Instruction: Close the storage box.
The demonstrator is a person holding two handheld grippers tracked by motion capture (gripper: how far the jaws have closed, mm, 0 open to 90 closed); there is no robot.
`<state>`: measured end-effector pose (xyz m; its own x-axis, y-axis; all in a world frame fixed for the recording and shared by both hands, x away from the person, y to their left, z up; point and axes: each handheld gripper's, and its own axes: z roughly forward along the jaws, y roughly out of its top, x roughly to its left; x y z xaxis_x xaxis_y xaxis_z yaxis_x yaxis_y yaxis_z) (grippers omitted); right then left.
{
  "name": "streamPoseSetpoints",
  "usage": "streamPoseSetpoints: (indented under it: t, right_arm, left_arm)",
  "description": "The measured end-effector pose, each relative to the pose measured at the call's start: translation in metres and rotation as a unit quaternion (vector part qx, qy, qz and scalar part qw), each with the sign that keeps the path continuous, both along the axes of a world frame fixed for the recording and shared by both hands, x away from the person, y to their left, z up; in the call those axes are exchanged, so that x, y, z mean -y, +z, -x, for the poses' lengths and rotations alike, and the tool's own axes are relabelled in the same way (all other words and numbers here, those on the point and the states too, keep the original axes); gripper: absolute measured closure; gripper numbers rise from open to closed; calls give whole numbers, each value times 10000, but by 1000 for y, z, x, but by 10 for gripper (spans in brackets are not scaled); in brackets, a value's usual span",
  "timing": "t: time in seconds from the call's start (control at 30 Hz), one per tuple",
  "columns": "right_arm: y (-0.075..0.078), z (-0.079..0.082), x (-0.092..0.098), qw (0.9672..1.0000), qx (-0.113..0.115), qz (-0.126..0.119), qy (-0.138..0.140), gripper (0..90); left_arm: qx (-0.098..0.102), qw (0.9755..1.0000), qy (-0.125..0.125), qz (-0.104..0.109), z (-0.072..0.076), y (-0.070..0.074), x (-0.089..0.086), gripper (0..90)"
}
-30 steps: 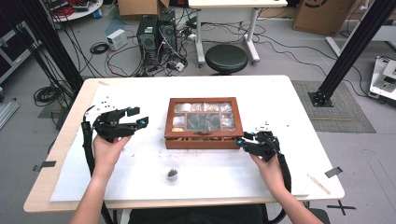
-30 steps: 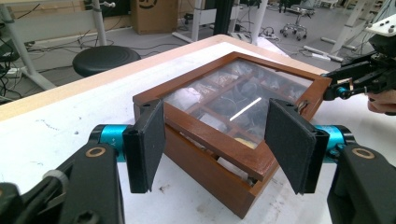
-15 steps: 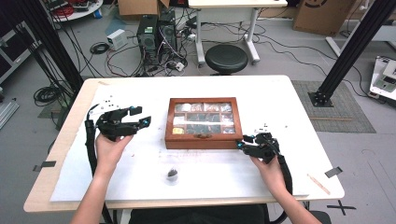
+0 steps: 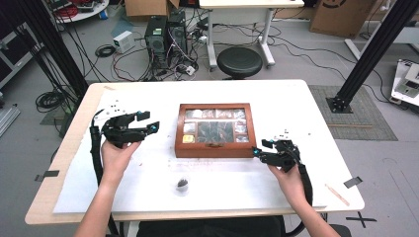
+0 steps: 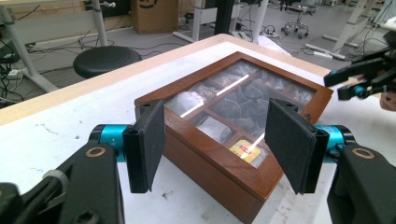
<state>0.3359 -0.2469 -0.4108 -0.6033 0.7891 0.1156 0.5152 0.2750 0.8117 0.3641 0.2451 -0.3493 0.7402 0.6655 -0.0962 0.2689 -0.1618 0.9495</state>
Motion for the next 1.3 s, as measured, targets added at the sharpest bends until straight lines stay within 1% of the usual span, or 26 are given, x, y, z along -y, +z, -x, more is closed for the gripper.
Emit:
streamPoseSetpoints:
  t: [0.1, 0.13, 0.23, 0.33, 0.53, 0.67, 0.8, 0.97, 1.3]
  right_arm:
    - [12, 1, 7, 9991, 417, -38, -117, 422]
    - [17, 2, 11, 9978, 629, -54, -182, 412]
    - [26, 3, 19, 9949, 940, -80, -355, 400]
    - [32, 2, 31, 9921, 1095, -260, -557, 389]
    - [38, 1, 47, 9866, 1331, -381, -860, 380]
    - [39, 1, 50, 9852, 1403, -384, -904, 373]
    - [39, 1, 49, 9853, 1397, -384, -901, 373]
    - [38, -1, 48, 9862, 1368, -372, -858, 363]
    - [36, -4, 49, 9874, 1256, -398, -873, 332]
  left_arm:
    - [16, 10000, 47, 29, 0, 1, -2, 382]
    - [23, 10000, 55, 32, 0, 1, -2, 382]
    - [27, 9999, 96, 46, 0, 1, -3, 381]
    - [22, 9999, 138, 37, 0, 0, -4, 373]
    - [61, 9997, 222, 86, 2, 1, -5, 366]
    - [77, 9996, 254, 102, 2, 2, -7, 362]
    - [94, 9995, 275, 113, 3, 2, -8, 359]
    - [73, 9994, 308, 150, 3, 1, -9, 349]
    - [94, 9993, 340, 128, 3, 0, -9, 317]
